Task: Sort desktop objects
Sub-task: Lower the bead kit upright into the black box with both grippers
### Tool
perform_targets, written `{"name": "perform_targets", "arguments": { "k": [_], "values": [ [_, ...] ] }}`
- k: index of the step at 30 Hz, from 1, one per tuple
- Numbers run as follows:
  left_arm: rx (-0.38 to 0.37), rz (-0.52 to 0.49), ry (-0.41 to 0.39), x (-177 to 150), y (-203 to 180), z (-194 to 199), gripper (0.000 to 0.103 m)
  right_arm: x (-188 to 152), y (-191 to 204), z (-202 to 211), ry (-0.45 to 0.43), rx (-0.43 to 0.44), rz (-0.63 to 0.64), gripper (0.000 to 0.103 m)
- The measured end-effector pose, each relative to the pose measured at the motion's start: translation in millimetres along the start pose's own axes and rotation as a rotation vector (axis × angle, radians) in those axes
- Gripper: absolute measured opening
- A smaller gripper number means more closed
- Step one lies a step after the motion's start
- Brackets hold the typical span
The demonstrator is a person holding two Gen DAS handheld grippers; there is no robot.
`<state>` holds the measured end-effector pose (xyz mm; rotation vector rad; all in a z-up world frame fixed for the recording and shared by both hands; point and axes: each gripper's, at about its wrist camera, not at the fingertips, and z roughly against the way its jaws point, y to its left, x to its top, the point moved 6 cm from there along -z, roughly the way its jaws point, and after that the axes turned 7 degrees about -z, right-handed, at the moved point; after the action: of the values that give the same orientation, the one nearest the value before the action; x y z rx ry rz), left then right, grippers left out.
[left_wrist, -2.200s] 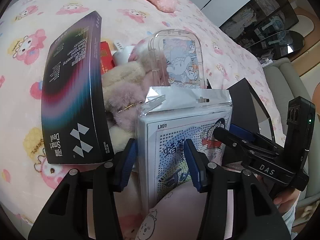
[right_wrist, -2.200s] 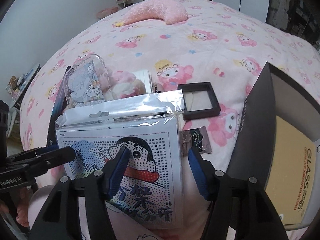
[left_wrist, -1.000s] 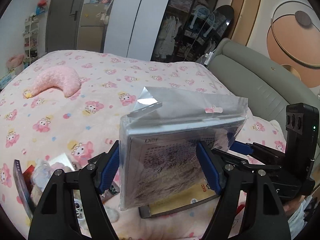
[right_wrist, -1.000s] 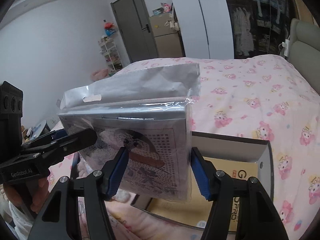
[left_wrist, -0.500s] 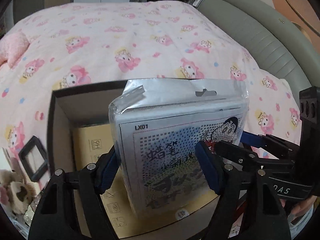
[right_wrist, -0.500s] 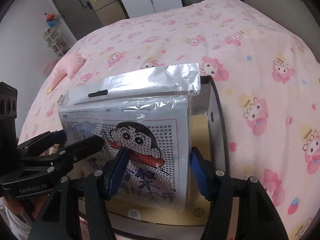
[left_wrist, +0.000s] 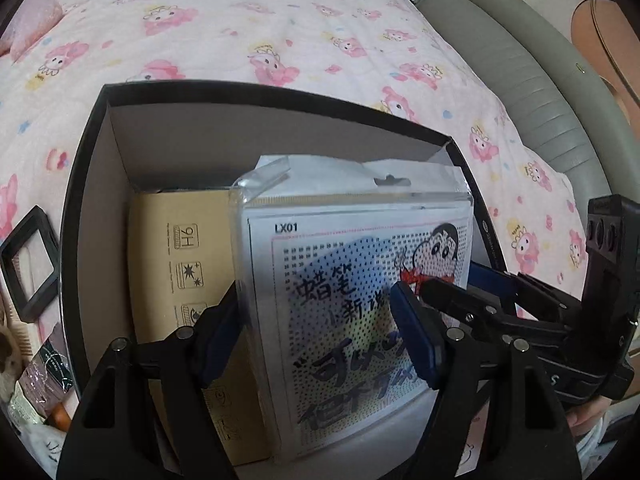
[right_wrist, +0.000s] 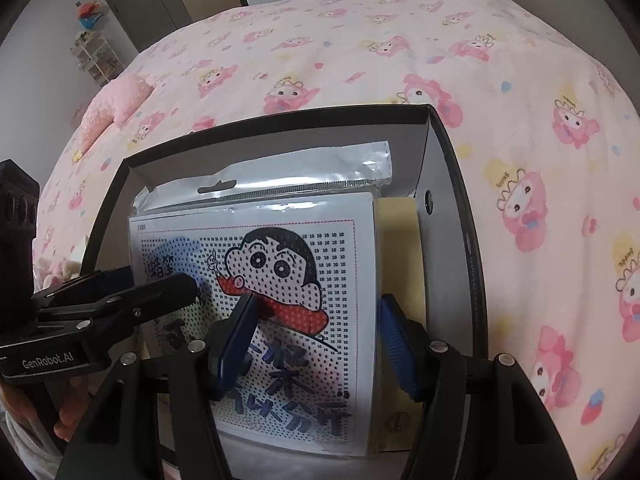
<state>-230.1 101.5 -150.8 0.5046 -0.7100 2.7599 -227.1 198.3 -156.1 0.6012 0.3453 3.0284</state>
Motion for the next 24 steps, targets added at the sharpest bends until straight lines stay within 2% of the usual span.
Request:
{"name": "perform_targets", "arguments": {
  "k": [4,7,9,11,13,16,21,24],
  "values": [
    [0.007,0.013,0.025,-2.1,6.6,-0.8,0.072,-2.0,0.7,-0.9,0.006,-0.024,0.01,0.058],
    [0.005,0.022,0.021,-2.4,9.2,-1.0,0.061,-3.0,2.6,-1.3,-0.006,-0.042,0.028,0.058],
    [0.046,0.014,0.011,-2.5,10.8,0.6,0.054,-1.9,3.0,-0.4,-0.018,-0.049,0.031,0.054],
    [0.093,0.006,0.009,-3.4,13.1,0.6,0.044,0.2,3.2,2.7,-0.04,-0.053,0.035,0.042],
    [0.147,-0.008,0.024,-5.6,14.5,-1.8,0.041,1.8,5.3,4.7,-0.054,-0.062,0.06,0.035],
    [0.187,0.009,0.079,-10.7,17.5,-7.8,0.041,-1.0,9.2,-2.6,-0.031,-0.108,0.11,0.03],
    [0.188,0.051,0.253,-14.0,25.7,-31.4,0.042,-10.2,7.6,-20.0,0.066,-0.087,0.12,0.03],
    [0.167,0.103,0.29,-12.9,28.8,-37.7,0.045,-12.4,1.0,-24.1,0.101,-0.076,0.098,0.03]
  ]
}}
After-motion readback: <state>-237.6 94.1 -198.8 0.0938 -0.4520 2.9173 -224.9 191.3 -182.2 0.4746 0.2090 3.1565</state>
